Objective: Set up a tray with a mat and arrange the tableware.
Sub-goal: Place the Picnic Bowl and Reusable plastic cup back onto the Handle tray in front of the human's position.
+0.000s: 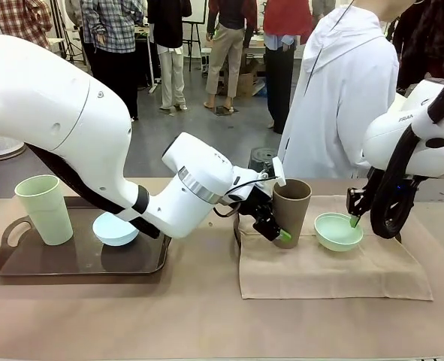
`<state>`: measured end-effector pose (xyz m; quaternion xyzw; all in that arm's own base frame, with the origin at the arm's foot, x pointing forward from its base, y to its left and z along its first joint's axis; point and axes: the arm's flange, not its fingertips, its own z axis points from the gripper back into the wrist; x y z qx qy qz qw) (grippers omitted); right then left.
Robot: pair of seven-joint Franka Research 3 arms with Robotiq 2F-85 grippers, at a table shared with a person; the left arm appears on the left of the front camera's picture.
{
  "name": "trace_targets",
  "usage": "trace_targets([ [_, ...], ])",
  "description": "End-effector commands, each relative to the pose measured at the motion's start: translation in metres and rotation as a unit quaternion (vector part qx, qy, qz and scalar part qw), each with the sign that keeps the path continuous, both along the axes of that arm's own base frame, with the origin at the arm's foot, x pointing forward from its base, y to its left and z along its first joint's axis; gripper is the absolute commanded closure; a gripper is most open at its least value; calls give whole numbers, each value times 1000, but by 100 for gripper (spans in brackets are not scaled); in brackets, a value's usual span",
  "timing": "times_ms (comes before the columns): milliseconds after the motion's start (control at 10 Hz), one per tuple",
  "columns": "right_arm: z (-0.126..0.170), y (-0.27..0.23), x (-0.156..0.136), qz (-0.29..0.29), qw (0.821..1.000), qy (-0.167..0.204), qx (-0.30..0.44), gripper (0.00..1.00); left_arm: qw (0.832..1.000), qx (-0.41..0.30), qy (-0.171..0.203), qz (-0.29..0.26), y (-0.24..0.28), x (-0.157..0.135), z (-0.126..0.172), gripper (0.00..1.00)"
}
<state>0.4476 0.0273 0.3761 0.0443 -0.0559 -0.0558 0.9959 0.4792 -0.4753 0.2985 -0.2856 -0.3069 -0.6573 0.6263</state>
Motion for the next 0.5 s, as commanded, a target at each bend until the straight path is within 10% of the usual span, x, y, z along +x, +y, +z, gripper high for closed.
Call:
trace_targets([
  [0, 16, -8, -9, -9, 1000, -14, -21, 0, 999, 34, 11, 6, 11, 0, 5, 0],
  [100, 27, -15, -14, -10, 999, -21, -21, 32, 999, 45, 11, 7, 18, -1, 7, 0],
  [400, 47, -22, -27, -7, 999, -36, -31, 22, 994, 106, -2, 37, 49, -8, 35, 0],
])
